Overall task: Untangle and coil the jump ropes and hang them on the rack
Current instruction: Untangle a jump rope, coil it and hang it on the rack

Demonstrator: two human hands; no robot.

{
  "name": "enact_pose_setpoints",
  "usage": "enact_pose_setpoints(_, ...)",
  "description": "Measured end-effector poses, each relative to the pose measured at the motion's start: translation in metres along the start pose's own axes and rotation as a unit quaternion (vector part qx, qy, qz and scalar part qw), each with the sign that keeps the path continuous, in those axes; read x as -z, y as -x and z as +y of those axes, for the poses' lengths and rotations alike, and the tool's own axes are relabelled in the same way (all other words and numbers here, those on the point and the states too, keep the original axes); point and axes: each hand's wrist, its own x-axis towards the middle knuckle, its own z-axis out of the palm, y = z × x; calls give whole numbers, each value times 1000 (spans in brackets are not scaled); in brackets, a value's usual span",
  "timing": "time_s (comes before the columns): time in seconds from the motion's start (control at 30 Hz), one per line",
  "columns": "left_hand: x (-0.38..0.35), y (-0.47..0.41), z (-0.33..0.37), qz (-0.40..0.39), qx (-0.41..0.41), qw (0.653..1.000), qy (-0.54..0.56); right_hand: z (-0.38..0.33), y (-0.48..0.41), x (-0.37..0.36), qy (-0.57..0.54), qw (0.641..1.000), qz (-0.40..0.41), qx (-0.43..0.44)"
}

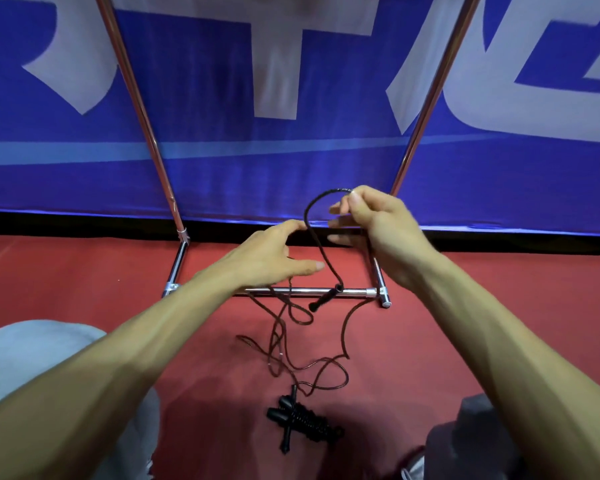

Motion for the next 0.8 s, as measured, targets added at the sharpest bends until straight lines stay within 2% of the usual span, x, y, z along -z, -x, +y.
enact_pose_setpoints(0.13,-8,-2,6,-21,-32,999,17,-6,1,-7,-116,991,-71,-19)
enact_pose_setpoints(0.3,-5,3,9,-31,-43,999,10,-17,1,3,-196,979,-61,0)
enact_pose_setpoints(0.5,11,3,4,-10,2,1000,-1,-11,-2,7,-107,993,33,-49)
enact_pose_setpoints(0.67,31,6,6,89,5,996,19,0,-4,7,43,993,49,-95)
enact_pose_setpoints(0.8,42,7,0,145,37,988,-26,3,-7,6,78,990,74,-93)
